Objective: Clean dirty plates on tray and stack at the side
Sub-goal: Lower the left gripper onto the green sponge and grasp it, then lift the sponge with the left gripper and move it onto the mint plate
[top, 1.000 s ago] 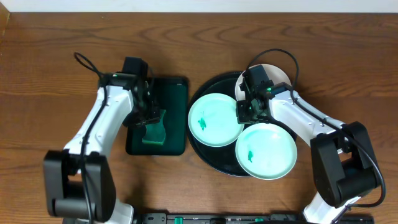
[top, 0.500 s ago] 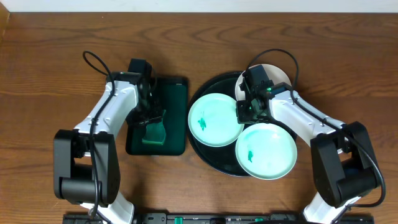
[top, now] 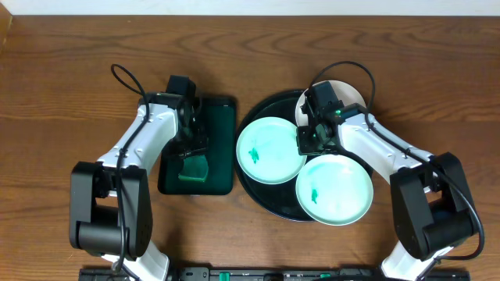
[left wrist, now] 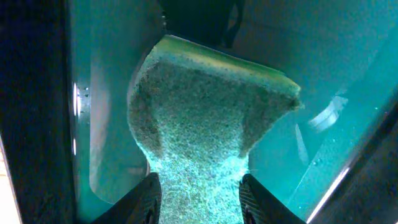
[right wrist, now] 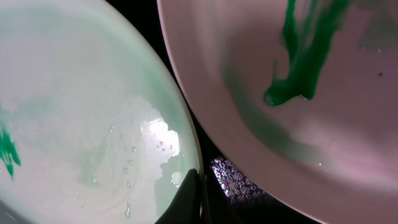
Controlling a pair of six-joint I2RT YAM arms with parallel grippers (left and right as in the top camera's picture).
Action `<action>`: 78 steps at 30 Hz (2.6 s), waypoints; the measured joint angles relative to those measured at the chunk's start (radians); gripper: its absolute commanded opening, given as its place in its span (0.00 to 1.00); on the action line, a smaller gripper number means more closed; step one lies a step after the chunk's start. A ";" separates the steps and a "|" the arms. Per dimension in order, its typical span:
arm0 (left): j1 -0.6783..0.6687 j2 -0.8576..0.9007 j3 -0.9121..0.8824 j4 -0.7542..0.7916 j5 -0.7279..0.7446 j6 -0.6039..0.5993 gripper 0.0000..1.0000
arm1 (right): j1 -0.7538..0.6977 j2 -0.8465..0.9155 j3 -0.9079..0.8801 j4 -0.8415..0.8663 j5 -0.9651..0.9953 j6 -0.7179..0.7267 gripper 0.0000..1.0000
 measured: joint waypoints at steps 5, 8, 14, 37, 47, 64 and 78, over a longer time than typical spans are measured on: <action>0.000 0.000 -0.038 0.055 -0.003 0.008 0.43 | 0.000 0.000 0.000 0.000 0.000 0.000 0.01; 0.000 0.000 -0.072 0.084 0.005 0.021 0.43 | 0.000 0.000 0.000 0.000 0.000 0.000 0.01; 0.000 -0.003 -0.107 0.140 0.009 0.029 0.28 | 0.000 0.000 0.000 0.000 0.000 0.000 0.01; 0.000 -0.447 -0.115 0.173 0.008 0.039 0.07 | 0.000 0.000 -0.001 -0.011 0.000 0.001 0.28; 0.000 -0.584 -0.109 0.160 0.008 0.041 0.07 | 0.002 0.000 -0.024 0.029 -0.006 0.009 0.01; 0.000 -0.447 -0.109 0.090 -0.001 0.042 0.07 | 0.002 0.000 -0.028 0.079 0.001 0.012 0.01; 0.000 -0.226 0.129 -0.194 -0.011 0.043 0.07 | 0.002 0.000 -0.028 0.078 0.002 0.014 0.01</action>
